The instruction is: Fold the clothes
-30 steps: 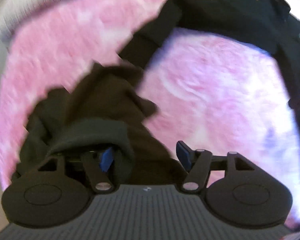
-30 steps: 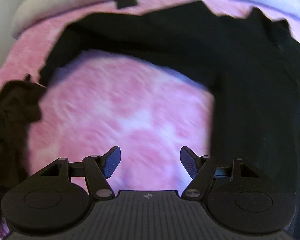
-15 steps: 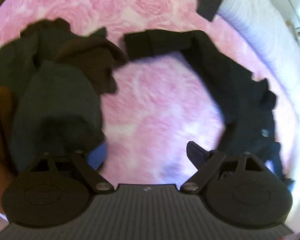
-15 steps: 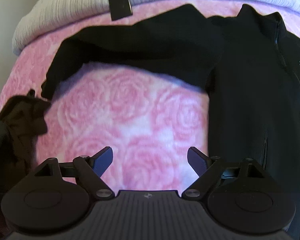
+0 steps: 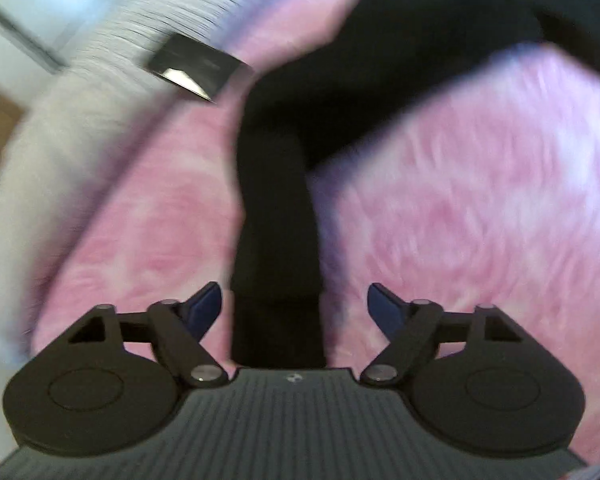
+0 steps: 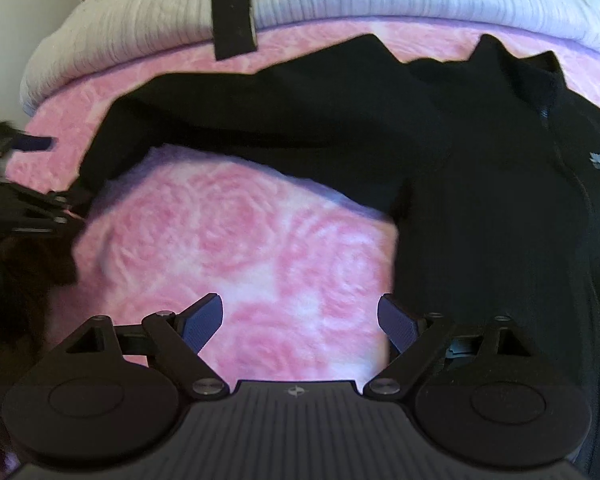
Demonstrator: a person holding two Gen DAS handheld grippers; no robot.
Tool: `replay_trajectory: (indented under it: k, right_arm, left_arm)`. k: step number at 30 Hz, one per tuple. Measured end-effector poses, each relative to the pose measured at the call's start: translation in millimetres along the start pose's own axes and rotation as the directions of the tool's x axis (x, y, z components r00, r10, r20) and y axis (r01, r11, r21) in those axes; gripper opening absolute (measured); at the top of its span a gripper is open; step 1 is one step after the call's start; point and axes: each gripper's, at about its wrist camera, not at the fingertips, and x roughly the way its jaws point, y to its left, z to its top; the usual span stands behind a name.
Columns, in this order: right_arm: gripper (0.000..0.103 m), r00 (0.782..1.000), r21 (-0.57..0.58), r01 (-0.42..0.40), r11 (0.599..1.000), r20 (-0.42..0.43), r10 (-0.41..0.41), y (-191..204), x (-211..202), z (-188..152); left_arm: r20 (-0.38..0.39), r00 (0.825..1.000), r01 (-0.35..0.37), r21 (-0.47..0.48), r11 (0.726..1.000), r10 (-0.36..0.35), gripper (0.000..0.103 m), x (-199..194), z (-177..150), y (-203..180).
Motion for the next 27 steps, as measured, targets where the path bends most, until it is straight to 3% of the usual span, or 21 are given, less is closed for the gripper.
replay_trajectory:
  k: [1, 4, 5, 7, 8, 11, 12, 13, 16, 18, 19, 20, 22, 25, 27]
  right_arm:
    - [0.087, 1.000, -0.003, 0.017, 1.000, -0.009, -0.017, -2, 1, -6]
    - [0.087, 0.998, 0.010, 0.048, 0.999, -0.046, -0.048, -9, 4, -19]
    - [0.087, 0.997, 0.016, 0.054, 0.998, -0.058, -0.053, -10, 4, -23]
    - [0.087, 0.997, 0.016, 0.055, 0.998, -0.063, -0.053, -8, 0, -26]
    - [0.087, 0.997, 0.011, 0.054, 0.999, -0.059, -0.053, -6, -3, -26]
    - [0.088, 0.998, -0.008, 0.048, 0.999, -0.037, -0.048, 5, -9, -21]
    - [0.088, 0.999, -0.006, 0.043, 0.999, -0.032, -0.044, 8, -8, -19]
    - [0.088, 0.999, -0.004, 0.039, 0.999, -0.027, -0.039, 11, -8, -17]
    - [0.088, 0.999, 0.000, 0.041, 0.999, -0.029, -0.041, 12, -6, -17]
    - [0.088, 0.998, 0.003, 0.045, 0.999, -0.032, -0.045, 11, -5, -18]
    - [0.088, 0.998, 0.005, 0.047, 0.999, -0.034, -0.047, 11, -5, -18]
    - [0.088, 0.998, 0.006, 0.049, 0.999, -0.035, -0.049, 10, -4, -19]
    - [0.088, 0.998, 0.009, 0.052, 0.999, -0.039, -0.052, 9, -3, -20]
    - [0.088, 0.997, 0.014, 0.058, 0.998, -0.044, -0.057, 8, -1, -21]
    - [0.088, 0.997, 0.017, 0.062, 0.998, -0.047, -0.061, 7, 1, -22]
  left_arm:
    - [-0.017, 0.999, 0.032, -0.012, 0.999, -0.032, 0.028, 6, -2, 8]
    - [-0.030, 0.990, 0.136, -0.131, 0.982, -0.141, 0.005, -7, -7, 52]
    - [-0.021, 0.976, 0.207, -0.212, 0.955, -0.216, 0.004, -21, -9, 77]
    - [0.028, 0.921, 0.368, -0.400, 0.840, -0.389, 0.003, -46, -17, 133]
    - [0.067, 0.895, 0.418, -0.467, 0.779, -0.441, 0.004, -55, -22, 158]
    - [0.175, 0.861, 0.480, -0.588, 0.651, -0.477, 0.004, -76, -34, 218]
    - [0.184, 0.857, 0.482, -0.617, 0.622, -0.481, 0.007, -73, -36, 229]
    - [0.181, 0.856, 0.478, -0.632, 0.610, -0.484, 0.011, -66, -38, 234]
    - [0.029, 0.880, 0.372, -0.664, 0.649, -0.474, 0.014, -30, -46, 225]
    - [-0.059, 0.873, 0.320, -0.681, 0.659, -0.484, 0.014, -7, -56, 210]
    - [-0.083, 0.872, 0.300, -0.690, 0.659, -0.483, 0.019, 2, -62, 202]
    - [-0.076, 0.876, 0.295, -0.696, 0.655, -0.476, 0.023, 7, -66, 196]
    - [-0.022, 0.887, 0.310, -0.712, 0.630, -0.461, 0.053, 10, -73, 188]
    - [0.015, 0.903, 0.304, -0.727, 0.616, -0.428, 0.064, 21, -73, 185]
    - [0.025, 0.910, 0.297, -0.738, 0.606, -0.415, 0.064, 28, -73, 184]
